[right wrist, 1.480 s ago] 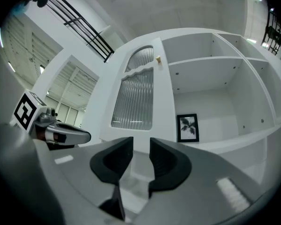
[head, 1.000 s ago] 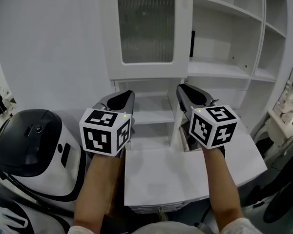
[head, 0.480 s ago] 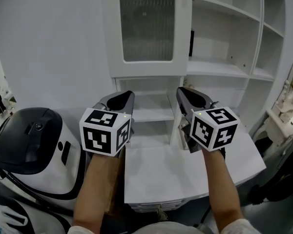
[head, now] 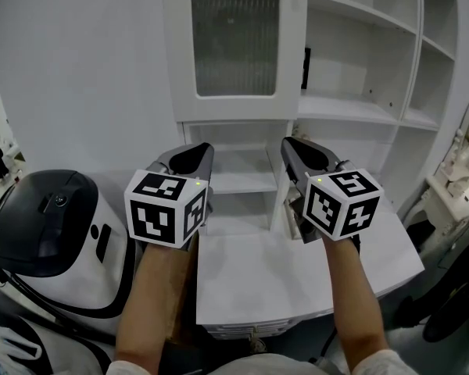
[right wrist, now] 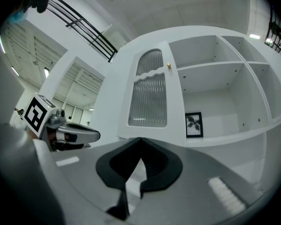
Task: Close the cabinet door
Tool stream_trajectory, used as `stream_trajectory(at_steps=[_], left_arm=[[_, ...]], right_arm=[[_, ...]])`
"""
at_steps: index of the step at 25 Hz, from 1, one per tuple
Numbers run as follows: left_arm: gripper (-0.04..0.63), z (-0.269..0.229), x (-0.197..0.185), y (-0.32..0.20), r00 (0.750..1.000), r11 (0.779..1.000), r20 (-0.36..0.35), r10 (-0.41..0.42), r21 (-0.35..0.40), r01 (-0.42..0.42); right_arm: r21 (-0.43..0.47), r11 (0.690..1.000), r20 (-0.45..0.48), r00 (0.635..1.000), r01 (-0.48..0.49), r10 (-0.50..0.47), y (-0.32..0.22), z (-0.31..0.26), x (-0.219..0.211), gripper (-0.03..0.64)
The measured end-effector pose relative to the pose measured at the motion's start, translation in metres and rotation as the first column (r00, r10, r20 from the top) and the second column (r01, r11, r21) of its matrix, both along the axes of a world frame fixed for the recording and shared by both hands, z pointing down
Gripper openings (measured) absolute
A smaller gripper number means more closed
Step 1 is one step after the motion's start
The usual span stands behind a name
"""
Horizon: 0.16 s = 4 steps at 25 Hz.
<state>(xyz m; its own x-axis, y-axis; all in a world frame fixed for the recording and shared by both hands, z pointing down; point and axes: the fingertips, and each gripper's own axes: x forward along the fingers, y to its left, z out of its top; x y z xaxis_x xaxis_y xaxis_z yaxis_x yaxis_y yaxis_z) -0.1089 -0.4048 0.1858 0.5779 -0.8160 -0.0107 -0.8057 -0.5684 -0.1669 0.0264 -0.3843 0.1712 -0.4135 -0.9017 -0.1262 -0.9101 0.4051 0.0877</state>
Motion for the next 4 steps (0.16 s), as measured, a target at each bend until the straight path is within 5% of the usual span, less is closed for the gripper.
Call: stream_trajectory(at_steps=[4], left_arm=[[-0.002, -0.0010, 0.0034, 0.0001, 1.000, 1.000, 0.000, 0.001, 0.004, -0.001]], right_arm=[[-0.002, 1.000, 0.001, 1.000, -0.002, 0.002, -0.0006, 0.0019, 0.0041, 0.002]])
